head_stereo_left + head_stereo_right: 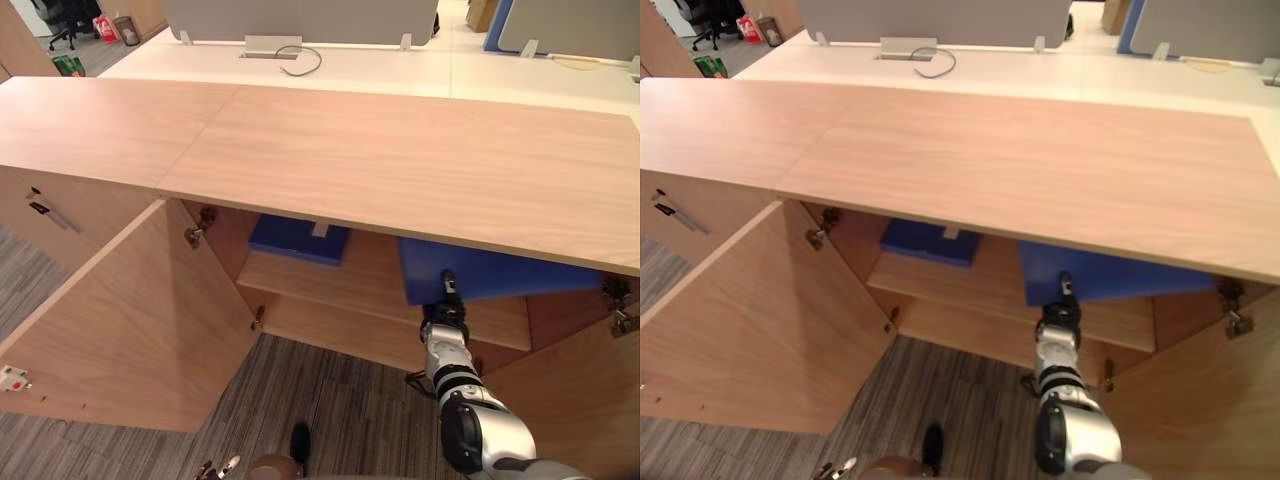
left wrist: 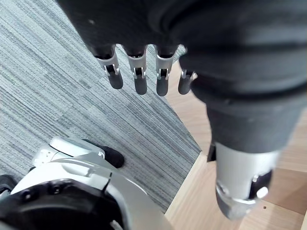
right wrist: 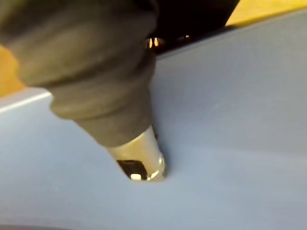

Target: Walk over to the cabinet, pick up the folder, carry it to the office cabinet, place the folder inside the office cabinet, then close the office cabinet door

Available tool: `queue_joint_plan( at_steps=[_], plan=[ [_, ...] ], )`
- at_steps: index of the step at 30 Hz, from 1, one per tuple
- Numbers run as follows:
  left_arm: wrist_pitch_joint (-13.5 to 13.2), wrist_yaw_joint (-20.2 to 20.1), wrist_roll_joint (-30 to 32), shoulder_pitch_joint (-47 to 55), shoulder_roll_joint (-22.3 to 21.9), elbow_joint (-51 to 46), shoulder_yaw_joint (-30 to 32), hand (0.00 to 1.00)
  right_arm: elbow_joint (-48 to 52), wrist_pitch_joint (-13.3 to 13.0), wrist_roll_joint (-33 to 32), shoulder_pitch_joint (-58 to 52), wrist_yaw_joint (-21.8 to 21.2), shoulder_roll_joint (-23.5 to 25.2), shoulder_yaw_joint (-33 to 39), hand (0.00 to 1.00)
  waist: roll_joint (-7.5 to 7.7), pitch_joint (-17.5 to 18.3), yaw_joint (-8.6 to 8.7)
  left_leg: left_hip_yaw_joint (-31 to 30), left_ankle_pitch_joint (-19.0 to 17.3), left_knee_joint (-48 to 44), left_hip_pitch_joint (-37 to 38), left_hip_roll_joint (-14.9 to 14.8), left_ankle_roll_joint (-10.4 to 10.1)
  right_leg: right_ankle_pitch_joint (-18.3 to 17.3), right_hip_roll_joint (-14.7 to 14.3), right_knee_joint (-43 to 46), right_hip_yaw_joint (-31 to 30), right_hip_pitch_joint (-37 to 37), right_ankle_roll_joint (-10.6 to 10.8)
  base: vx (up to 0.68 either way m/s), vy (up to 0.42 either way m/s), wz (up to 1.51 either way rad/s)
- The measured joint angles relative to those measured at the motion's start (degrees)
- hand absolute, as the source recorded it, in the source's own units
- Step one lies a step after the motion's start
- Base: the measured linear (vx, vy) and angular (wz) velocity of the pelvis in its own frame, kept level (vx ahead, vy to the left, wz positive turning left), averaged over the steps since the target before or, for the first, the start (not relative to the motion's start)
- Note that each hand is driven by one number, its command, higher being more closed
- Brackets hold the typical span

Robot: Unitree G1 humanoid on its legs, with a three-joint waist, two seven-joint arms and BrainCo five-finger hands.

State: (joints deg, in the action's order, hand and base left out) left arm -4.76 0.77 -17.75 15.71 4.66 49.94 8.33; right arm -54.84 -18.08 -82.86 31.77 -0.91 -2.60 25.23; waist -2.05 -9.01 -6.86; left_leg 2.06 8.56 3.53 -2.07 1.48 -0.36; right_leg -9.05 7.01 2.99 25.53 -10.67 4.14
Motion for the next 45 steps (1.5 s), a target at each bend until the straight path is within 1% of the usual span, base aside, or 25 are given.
queue_joint_plan(
  at_steps=[1, 2, 3, 4, 5, 6, 7, 9, 10, 12, 13, 15, 16, 18, 21, 28, 32, 34, 35, 37, 41, 43, 45],
  plan=[
    [-0.1, 0.0, 0.2, -0.1, -0.2, -1.2, -0.1, 0.00, 0.4, -1.3, -1.4, 1.1, 0.9, -0.5, 1.8, 1.00, -0.38, -0.8, -0.12, -0.2, -1.5, -3.5, -2.6, 0.1, 0.5, 0.0, 0.4, 1.2, 0.8, 1.1, 0.0, -0.03, 0.053, 0.25],
    [-0.1, 0.0, 0.2, -0.7, -0.8, -1.9, -0.1, 0.00, 1.7, -2.4, -1.7, 2.3, 2.0, -0.9, 3.7, 1.00, -1.42, -2.2, -0.59, -0.3, -3.5, -8.3, -5.1, 0.0, 0.9, -0.6, 0.9, 3.8, 1.1, 2.3, 0.1, -0.06, 0.067, 0.24],
    [-0.1, 0.1, 0.2, -0.8, -1.2, -2.3, -0.1, 0.00, 2.7, -2.6, -1.7, 3.1, 2.4, -1.0, 4.9, 1.00, -1.99, -3.0, -0.80, -0.2, -4.6, -11.0, -6.4, 0.0, 0.9, -1.3, 1.3, 5.9, 1.2, 3.0, 0.1, -0.10, 0.099, 0.21],
    [-0.1, 0.1, 0.2, -0.8, -1.8, -3.1, -0.2, 0.00, 5.4, -3.1, -1.7, 4.5, 3.4, -1.1, 5.5, 1.00, -3.20, -4.1, -1.11, 0.3, -7.2, -17.0, -9.6, 0.0, 1.3, -4.0, 2.7, 11.3, 1.8, 5.2, 0.2, -0.12, 0.113, 0.27],
    [-0.1, 0.2, 0.2, -0.8, -2.2, -4.2, -0.3, 0.00, 8.0, -3.3, -1.7, 6.4, 3.8, -1.3, 6.2, 1.00, -4.07, -5.1, -1.31, 1.1, -9.5, -22.8, -13.0, 0.1, 1.8, -7.3, 4.6, 17.6, 2.9, 7.8, 0.2, -0.13, 0.110, 0.31],
    [-0.1, 0.2, 0.2, -0.8, -2.2, -5.0, -0.4, 0.00, 9.1, -3.3, -1.7, 7.6, 4.1, -1.4, 6.4, 1.00, -4.36, -5.6, -1.42, 1.7, -10.5, -25.6, -14.9, 0.1, 2.1, -8.9, 5.6, 20.9, 3.0, 9.5, 0.3, -0.14, 0.087, 0.39],
    [-0.1, 0.3, 0.0, -0.8, -2.1, -6.4, -0.4, 0.00, 10.6, -3.3, -1.6, 10.0, 5.2, -1.8, 6.7, 1.00, -4.80, -6.3, -1.57, 3.0, -12.1, -30.1, -18.3, 0.0, 2.7, -11.7, 7.3, 26.8, 3.3, 12.6, 0.2, -0.16, 0.053, 0.37],
    [-0.1, 0.4, -0.4, -0.9, -2.1, -8.0, -0.5, 0.00, 11.6, -3.4, -1.7, 13.7, 6.9, -2.8, 6.9, 1.00, -5.23, -7.9, -1.67, 4.8, -14.5, -35.4, -22.8, -0.2, 4.0, -15.7, 10.0, 34.9, 3.9, 17.1, -0.1, -0.18, 0.033, 0.35],
    [-0.1, 0.4, -0.5, -0.9, -2.1, -8.1, -0.5, 0.00, 12.0, -3.4, -1.7, 14.5, 7.4, -3.0, 6.9, 1.00, -5.41, -8.4, -1.95, 5.1, -15.2, -36.8, -23.9, -0.3, 4.1, -16.5, 10.7, 36.8, 3.8, 18.2, -0.1, -0.21, 0.013, 0.14],
    [0.3, 0.5, -0.7, -0.1, -2.0, -8.2, -0.5, 0.00, 12.6, -3.2, -1.6, 19.4, 9.0, -3.9, 6.8, 1.00, -6.29, -10.2, -2.11, 7.0, -18.1, -42.7, -28.2, -0.7, 5.1, -19.6, 13.5, 44.6, 2.3, 23.1, 0.0, -0.19, 0.005, -0.06],
    [0.3, 0.5, -0.7, 0.1, -2.0, -8.3, -0.5, 0.00, 12.6, -3.1, -1.6, 20.0, 9.2, -4.1, 6.8, 1.00, -6.35, -10.3, -2.12, 7.3, -18.4, -43.3, -28.9, -0.7, 5.2, -19.9, 13.8, 45.4, 2.0, 23.8, -0.1, -0.13, 0.001, -0.14],
    [0.4, 0.5, -0.8, 0.7, -2.0, -9.2, -0.3, 0.00, 12.6, -2.4, -1.5, 24.4, 10.4, -6.1, 6.8, 1.00, -6.75, -11.5, -2.13, 8.4, -19.5, -47.9, -33.0, -0.7, 5.5, -22.0, 16.0, 51.5, 0.2, 28.7, 0.0, -0.11, -0.002, -0.10],
    [0.4, 0.5, -0.8, 0.7, -2.0, -9.3, -0.3, 0.00, 12.6, -2.2, -1.5, 25.2, 10.7, -6.9, 6.4, 1.00, -6.73, -11.8, -2.43, 8.4, -20.0, -49.1, -34.1, -0.6, 5.4, -22.4, 16.5, 53.0, -0.5, 30.0, 0.1, -0.09, -0.002, -0.06],
    [0.6, 0.6, -0.8, 0.6, -2.1, -9.3, -0.4, 0.00, 12.6, -1.8, -1.4, 27.9, 11.6, -10.3, 5.0, 1.00, -6.74, -12.5, -2.61, 9.1, -21.8, -54.1, -38.4, -0.6, 5.6, -24.7, 18.5, 58.7, -2.3, 34.7, 0.3, -0.07, 0.006, -0.02],
    [0.9, 0.9, -0.8, 0.0, -2.1, -9.2, -0.6, 0.00, 12.5, -1.6, -1.4, 30.7, 12.5, -13.6, 4.6, 1.00, -6.79, -13.1, -2.84, 9.7, -22.6, -57.4, -41.9, -0.1, 5.7, -26.4, 20.3, 63.2, -3.7, 38.5, 0.6, -0.05, 0.024, 0.06],
    [1.4, 1.4, -1.0, -0.6, -2.1, -9.2, -2.0, 0.00, 11.6, -1.4, -1.4, 31.9, 14.1, -16.3, 4.3, 1.00, -6.76, -13.5, -3.64, 9.6, -22.2, -58.0, -44.6, 0.3, 5.1, -27.3, 21.2, 65.2, -3.8, 41.5, 0.2, -0.01, -0.011, 0.05],
    [1.7, 1.5, -1.0, -1.1, -2.1, -9.6, -2.7, 0.00, 7.8, -0.1, -1.3, 32.8, 15.6, -17.9, 2.7, 1.00, -6.73, -13.5, -3.65, 9.1, -21.6, -57.9, -44.9, 0.7, 5.4, -27.4, 21.3, 65.6, -3.6, 41.7, 0.2, 0.03, -0.051, 0.06],
    [1.9, 1.5, -1.0, -1.1, -2.1, -10.1, -2.7, 0.00, 7.3, 1.1, -0.8, 32.9, 16.2, -18.4, 1.5, 1.00, -6.73, -13.5, -3.67, 8.9, -21.6, -57.9, -44.9, 0.8, 5.4, -27.4, 21.4, 65.7, -3.5, 41.7, 0.2, 0.03, -0.046, 0.04],
    [2.0, 1.5, -1.0, -1.1, -2.1, -10.1, -2.7, 0.00, 6.4, 1.6, -0.1, 33.1, 16.3, -18.8, 0.2, 0.00, -6.73, -13.5, -3.65, 8.8, -21.6, -57.9, -45.0, 0.9, 5.4, -27.4, 21.4, 65.8, -3.5, 41.7, 0.2, 0.02, -0.030, 0.04],
    [2.1, 1.6, -1.0, -1.1, -2.1, -10.2, -2.7, 0.00, 5.1, 2.6, 0.7, 34.1, 16.9, -19.0, -0.5, 0.00, -6.73, -13.5, -3.57, 8.5, -21.5, -57.9, -45.2, 1.1, 5.3, -27.5, 21.5, 65.9, -3.2, 41.7, 0.3, 0.02, -0.035, 0.08],
    [2.6, 1.7, -1.0, -1.1, -2.1, -11.2, -2.8, 0.00, 2.7, 3.0, 0.7, 36.2, 17.5, -19.0, -1.1, 0.00, -6.46, -13.7, -3.70, 7.7, -20.9, -57.9, -46.0, 1.6, 4.9, -27.7, 21.8, 66.1, -2.1, 41.7, 0.2, 0.00, -0.034, 0.14],
    [2.7, 1.7, -1.0, -1.1, -2.1, -11.2, -2.9, 0.00, 2.7, 3.6, 0.8, 36.2, 17.9, -18.9, -3.0, 0.00, -6.44, -13.7, -3.81, 7.6, -20.9, -57.9, -46.0, 1.8, 4.9, -27.8, 21.9, 66.2, -2.1, 41.6, 0.2, 0.00, -0.014, 0.03],
    [2.7, 2.1, -1.0, -1.1, -2.1, -11.3, -2.8, 0.00, 2.3, 4.7, 1.6, 36.4, 18.1, -18.9, -4.5, 0.00, -6.37, -13.8, -3.80, 7.6, -20.8, -57.9, -46.0, 1.8, 4.8, -27.8, 22.0, 66.3, -2.1, 41.6, 0.2, 0.00, 0.000, 0.00]
  ],
)
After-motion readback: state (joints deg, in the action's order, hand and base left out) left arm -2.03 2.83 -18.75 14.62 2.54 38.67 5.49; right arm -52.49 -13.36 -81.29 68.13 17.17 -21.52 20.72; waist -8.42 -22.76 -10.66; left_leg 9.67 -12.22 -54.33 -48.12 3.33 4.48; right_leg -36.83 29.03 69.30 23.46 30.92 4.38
